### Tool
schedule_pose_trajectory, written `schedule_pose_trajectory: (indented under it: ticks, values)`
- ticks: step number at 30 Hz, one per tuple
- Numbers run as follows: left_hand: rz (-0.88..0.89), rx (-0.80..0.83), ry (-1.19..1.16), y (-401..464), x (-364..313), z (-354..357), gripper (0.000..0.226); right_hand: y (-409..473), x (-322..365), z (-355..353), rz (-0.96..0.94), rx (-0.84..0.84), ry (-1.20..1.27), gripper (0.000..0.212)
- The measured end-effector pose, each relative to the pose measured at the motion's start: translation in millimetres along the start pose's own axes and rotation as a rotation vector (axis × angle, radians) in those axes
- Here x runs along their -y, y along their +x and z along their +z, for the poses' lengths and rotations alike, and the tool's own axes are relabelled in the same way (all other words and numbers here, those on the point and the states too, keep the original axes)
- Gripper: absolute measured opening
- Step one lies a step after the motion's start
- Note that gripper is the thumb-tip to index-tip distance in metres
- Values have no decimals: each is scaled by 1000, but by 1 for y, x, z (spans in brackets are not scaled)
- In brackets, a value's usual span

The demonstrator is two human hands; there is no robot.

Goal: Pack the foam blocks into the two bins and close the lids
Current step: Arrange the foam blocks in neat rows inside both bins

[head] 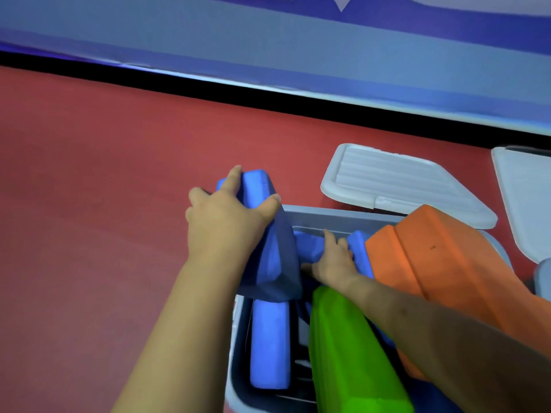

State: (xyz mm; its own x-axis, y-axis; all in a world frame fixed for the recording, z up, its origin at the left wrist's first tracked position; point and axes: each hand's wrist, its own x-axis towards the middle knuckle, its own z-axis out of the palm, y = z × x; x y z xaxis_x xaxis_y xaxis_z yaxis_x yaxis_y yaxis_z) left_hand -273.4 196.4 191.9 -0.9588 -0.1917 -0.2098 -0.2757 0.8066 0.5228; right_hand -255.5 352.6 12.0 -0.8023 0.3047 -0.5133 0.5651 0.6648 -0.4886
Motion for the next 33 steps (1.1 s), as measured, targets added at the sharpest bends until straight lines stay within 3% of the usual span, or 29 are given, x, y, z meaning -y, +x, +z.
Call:
schedule_pose_trajectory:
  ticks: [2, 9, 12, 17, 21, 26, 33]
  values:
    - [-9, -6, -13, -2, 4, -5, 76, -3, 0, -6, -7, 19, -19, 109]
    - [20, -120, -56, -16, 1, -35, 70, -14, 7, -24, -57, -48, 4, 84]
    - [74, -225, -27, -26, -5, -49, 68, -27, 7, -27, -118, -128, 89, 79]
    - [104, -204, -64, -35, -5, -41, 73, -49, 4, -34, -140, -406, 297, 76]
    - [97, -221, -115, -39, -6, -34, 75, -63, 2, -35, -105, -404, 266, 81]
    - [108, -154, -64, -39, 0, -7, 79, -71, 16, -41, 38, -348, -18, 104]
    - [138, -116, -46, -26, -1, 15, 76, -73, -3, -47, 90, -369, 2, 112]
